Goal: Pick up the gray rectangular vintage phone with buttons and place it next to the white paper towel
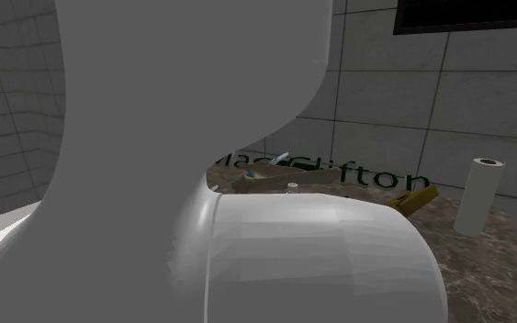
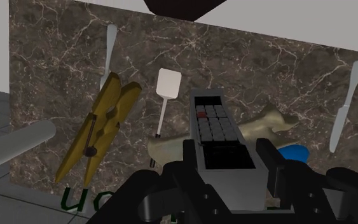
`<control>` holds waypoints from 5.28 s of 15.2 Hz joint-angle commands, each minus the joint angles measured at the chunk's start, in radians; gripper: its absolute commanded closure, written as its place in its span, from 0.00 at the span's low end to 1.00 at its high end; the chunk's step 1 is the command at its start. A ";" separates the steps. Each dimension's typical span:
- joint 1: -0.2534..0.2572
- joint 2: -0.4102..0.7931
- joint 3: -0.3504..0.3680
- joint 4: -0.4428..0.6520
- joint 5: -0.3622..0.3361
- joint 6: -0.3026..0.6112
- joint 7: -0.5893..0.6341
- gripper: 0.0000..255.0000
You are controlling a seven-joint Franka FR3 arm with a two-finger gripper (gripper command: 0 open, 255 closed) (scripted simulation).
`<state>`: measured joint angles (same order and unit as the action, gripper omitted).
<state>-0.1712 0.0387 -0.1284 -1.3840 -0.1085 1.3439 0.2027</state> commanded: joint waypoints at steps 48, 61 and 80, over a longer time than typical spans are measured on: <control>-0.543 0.315 -0.382 0.142 0.147 0.247 -0.875 1.00; -0.515 0.280 -0.379 -0.083 0.130 0.438 -0.853 1.00; -0.509 0.315 -0.367 -0.294 0.145 0.679 -0.843 1.00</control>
<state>-0.6814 0.3509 -0.4968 -1.6693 0.0349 2.0102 -0.6416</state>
